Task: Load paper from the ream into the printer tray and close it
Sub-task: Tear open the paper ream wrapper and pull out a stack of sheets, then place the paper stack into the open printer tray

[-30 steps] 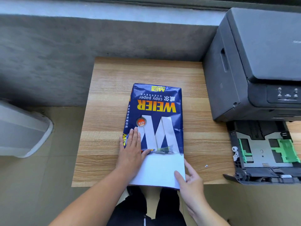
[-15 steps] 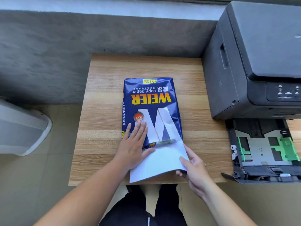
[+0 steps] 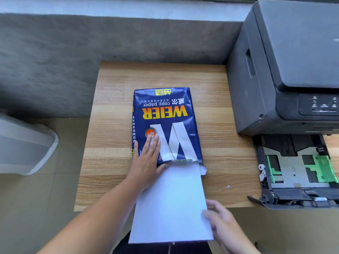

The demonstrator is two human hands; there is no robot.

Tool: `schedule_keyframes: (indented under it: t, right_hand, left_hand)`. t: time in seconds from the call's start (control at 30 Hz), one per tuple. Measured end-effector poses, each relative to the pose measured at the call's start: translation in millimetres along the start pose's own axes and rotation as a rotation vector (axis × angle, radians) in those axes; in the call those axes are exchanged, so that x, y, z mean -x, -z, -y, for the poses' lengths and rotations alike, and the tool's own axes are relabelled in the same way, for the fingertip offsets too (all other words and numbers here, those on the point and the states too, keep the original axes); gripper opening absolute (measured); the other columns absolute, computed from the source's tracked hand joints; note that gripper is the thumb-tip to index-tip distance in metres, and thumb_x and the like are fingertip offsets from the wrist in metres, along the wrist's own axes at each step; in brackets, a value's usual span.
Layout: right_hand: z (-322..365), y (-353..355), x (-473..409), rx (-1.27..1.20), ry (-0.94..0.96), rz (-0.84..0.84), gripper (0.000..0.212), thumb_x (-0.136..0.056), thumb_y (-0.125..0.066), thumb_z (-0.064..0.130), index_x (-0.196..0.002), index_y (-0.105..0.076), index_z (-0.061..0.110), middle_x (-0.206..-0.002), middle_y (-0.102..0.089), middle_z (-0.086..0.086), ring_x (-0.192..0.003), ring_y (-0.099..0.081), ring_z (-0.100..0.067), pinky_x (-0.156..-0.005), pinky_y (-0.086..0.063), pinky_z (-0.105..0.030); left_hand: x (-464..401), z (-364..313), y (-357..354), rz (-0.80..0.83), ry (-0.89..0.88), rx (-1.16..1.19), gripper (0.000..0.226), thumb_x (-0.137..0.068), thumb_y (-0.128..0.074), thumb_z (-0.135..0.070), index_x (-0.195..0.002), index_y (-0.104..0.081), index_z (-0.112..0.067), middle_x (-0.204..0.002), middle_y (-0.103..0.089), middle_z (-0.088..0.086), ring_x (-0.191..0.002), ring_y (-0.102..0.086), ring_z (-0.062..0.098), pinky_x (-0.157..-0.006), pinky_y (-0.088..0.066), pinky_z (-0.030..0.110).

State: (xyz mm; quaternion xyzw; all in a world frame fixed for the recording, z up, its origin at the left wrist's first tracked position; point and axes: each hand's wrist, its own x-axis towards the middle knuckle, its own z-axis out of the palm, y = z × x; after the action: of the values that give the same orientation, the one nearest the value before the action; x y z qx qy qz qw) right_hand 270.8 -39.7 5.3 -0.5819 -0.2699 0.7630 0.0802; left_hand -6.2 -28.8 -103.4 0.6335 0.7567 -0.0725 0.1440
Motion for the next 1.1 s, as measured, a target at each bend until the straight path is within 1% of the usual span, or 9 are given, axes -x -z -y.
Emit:
schedule_keyframes:
  t: [0.17,0.3,0.4,0.53,0.73,0.87,0.93,1.0,1.1]
  right_hand:
    - [14,-25,-52,0.153,0.104,-0.138,0.028,-0.096,-0.058,0.022,-0.122,-0.047,0.022,-0.093,-0.077,-0.014,-0.064,-0.07,-0.031,-0.07,-0.059,-0.051]
    - [2,-34,-67,0.378,0.197,-0.147,0.018,-0.095,-0.056,0.02,-0.109,-0.05,0.031,-0.088,-0.08,0.001,-0.08,-0.076,-0.019,-0.08,-0.058,-0.046]
    - [-6,-40,-64,0.346,0.218,-0.124,0.029,-0.095,-0.051,0.005,-0.111,-0.05,0.03,-0.087,-0.079,-0.005,-0.079,-0.075,-0.026,-0.074,-0.058,-0.04]
    - [-18,-31,-43,0.2,0.204,-0.134,0.036,-0.095,-0.051,-0.004,-0.116,-0.058,0.025,-0.085,-0.079,-0.015,-0.077,-0.075,-0.033,-0.077,-0.058,-0.051]
    - [-43,20,19,0.196,0.236,-0.26,0.035,-0.087,-0.061,-0.01,-0.115,-0.068,0.009,-0.09,-0.081,-0.006,-0.079,-0.075,-0.019,-0.069,-0.057,-0.025]
    - [-27,35,55,-0.026,0.219,-0.323,0.058,-0.061,-0.089,0.031,-0.11,-0.066,0.009,-0.092,-0.081,0.005,-0.087,-0.076,-0.016,-0.058,-0.058,-0.016]
    - [-18,40,63,-0.081,0.226,-0.386,0.049,-0.075,-0.081,0.021,-0.118,-0.064,0.006,-0.099,-0.078,0.002,-0.088,-0.073,-0.02,-0.059,-0.059,-0.019]
    - [-5,42,69,-0.083,0.263,-0.443,0.032,-0.09,-0.063,0.005,-0.121,-0.063,0.009,-0.096,-0.08,0.002,-0.09,-0.072,-0.019,-0.071,-0.059,-0.031]
    - [17,44,82,-0.08,0.333,-0.502,0.022,-0.092,-0.059,0.002,-0.106,-0.066,0.018,-0.08,-0.08,0.008,-0.086,-0.07,-0.02,-0.079,-0.051,-0.036]
  left_hand:
    - [-1,3,-5,0.003,0.007,0.028,0.091,-0.088,-0.011,-0.072,-0.154,-0.012,-0.009,-0.165,-0.006,0.005,-0.151,0.002,0.024,-0.115,-0.016,0.064]
    - [2,7,-7,0.002,0.01,0.043,0.089,-0.089,-0.016,-0.069,-0.153,-0.016,-0.007,-0.164,-0.011,0.007,-0.151,-0.003,0.025,-0.114,-0.018,0.065]
    - [3,8,-9,0.017,0.006,0.037,0.089,-0.089,-0.016,-0.069,-0.153,-0.015,-0.007,-0.164,-0.01,0.007,-0.151,-0.002,0.025,-0.115,-0.016,0.066]
    - [3,10,-9,-0.002,-0.003,0.054,0.086,-0.091,-0.014,-0.068,-0.154,-0.009,-0.01,-0.165,-0.003,0.003,-0.15,0.005,0.021,-0.116,-0.014,0.065]
    - [4,9,-4,-0.003,0.002,0.031,0.09,-0.087,0.003,-0.073,-0.154,0.003,-0.012,-0.165,0.009,0.003,-0.149,0.014,0.02,-0.117,-0.01,0.062]
    - [3,15,-5,0.008,0.052,0.041,0.095,-0.085,-0.005,-0.078,-0.153,0.007,-0.013,-0.163,0.016,0.003,-0.148,0.02,0.021,-0.119,-0.001,0.06]
    - [5,17,2,-0.002,0.004,0.044,0.096,-0.085,-0.009,-0.078,-0.154,0.0,-0.012,-0.164,0.01,0.005,-0.149,0.014,0.023,-0.12,-0.003,0.056]
    - [10,9,13,-0.072,-0.059,0.147,0.089,-0.089,-0.014,-0.072,-0.153,-0.015,-0.01,-0.164,-0.005,0.005,-0.15,0.0,0.022,-0.121,-0.008,0.047]
    - [31,-30,45,-0.153,-0.059,0.689,0.062,-0.098,-0.029,-0.057,-0.148,-0.036,-0.022,-0.157,-0.031,-0.008,-0.146,-0.022,0.008,-0.118,-0.022,0.039]
